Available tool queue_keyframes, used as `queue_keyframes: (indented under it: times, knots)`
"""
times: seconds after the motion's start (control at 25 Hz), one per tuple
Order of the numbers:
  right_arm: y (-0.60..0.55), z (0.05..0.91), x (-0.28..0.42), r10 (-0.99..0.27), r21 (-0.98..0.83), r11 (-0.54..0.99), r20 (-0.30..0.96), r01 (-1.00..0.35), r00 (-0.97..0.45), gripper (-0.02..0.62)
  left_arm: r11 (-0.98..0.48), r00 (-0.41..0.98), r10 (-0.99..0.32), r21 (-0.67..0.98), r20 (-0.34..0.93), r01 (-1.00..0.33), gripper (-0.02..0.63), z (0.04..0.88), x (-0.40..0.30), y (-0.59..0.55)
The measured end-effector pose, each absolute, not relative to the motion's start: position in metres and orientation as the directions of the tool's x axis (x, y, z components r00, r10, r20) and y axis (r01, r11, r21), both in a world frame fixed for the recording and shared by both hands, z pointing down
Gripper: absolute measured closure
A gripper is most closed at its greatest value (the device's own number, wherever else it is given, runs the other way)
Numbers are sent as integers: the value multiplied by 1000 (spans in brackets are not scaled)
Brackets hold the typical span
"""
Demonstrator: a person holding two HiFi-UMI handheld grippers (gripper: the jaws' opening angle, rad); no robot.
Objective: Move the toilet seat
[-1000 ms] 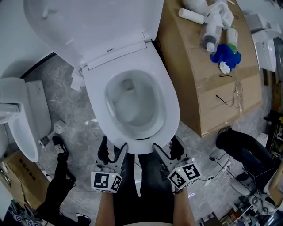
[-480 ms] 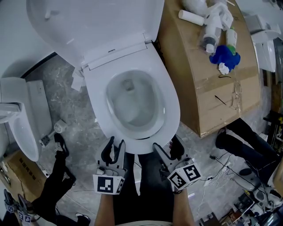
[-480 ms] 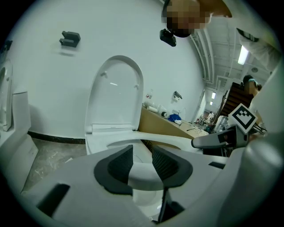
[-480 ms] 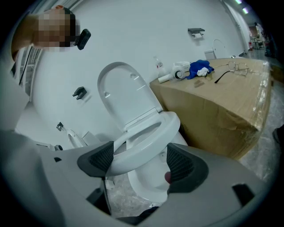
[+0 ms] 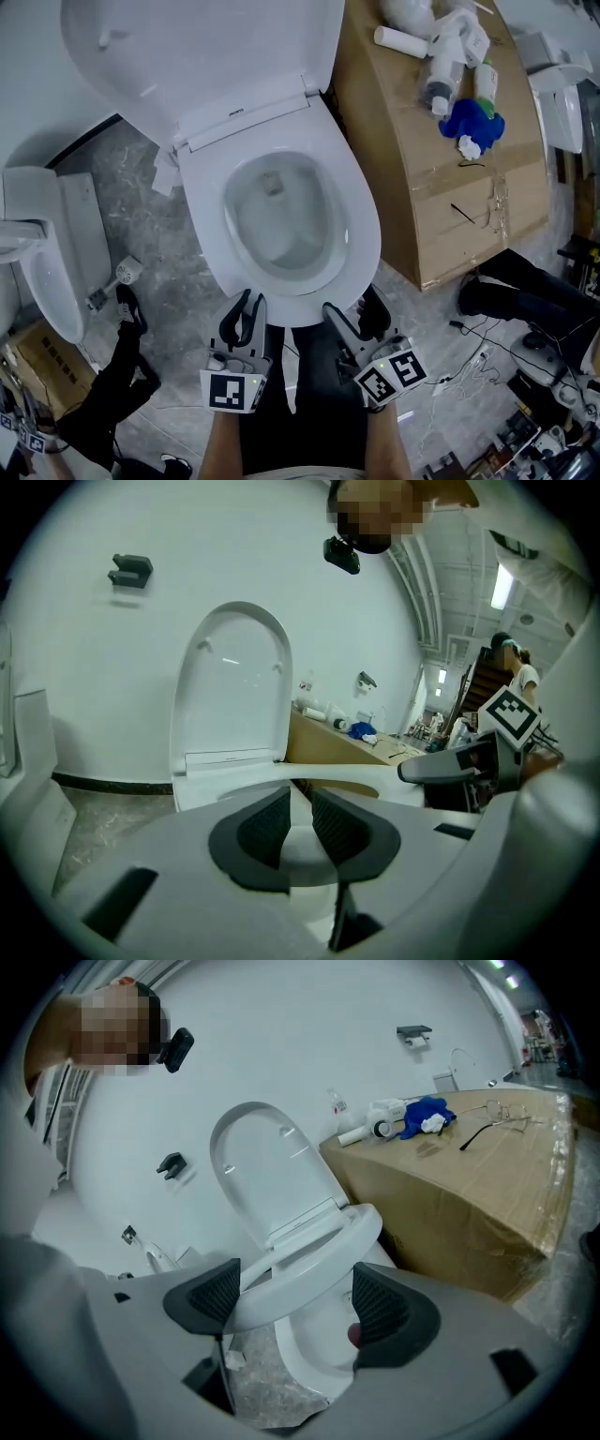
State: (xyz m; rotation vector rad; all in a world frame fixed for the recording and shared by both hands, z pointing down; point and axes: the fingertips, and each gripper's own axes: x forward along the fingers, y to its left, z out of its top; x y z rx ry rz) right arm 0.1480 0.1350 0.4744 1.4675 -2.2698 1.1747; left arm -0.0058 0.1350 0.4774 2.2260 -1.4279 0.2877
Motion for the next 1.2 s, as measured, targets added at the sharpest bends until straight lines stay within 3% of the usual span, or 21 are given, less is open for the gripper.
queue_keyframes:
  times: [1.2]
  knots:
    - [104, 420, 137, -795, -535, 183, 413, -825, -445, 213, -321, 400, -860, 273, 317, -907, 548, 425, -24, 99]
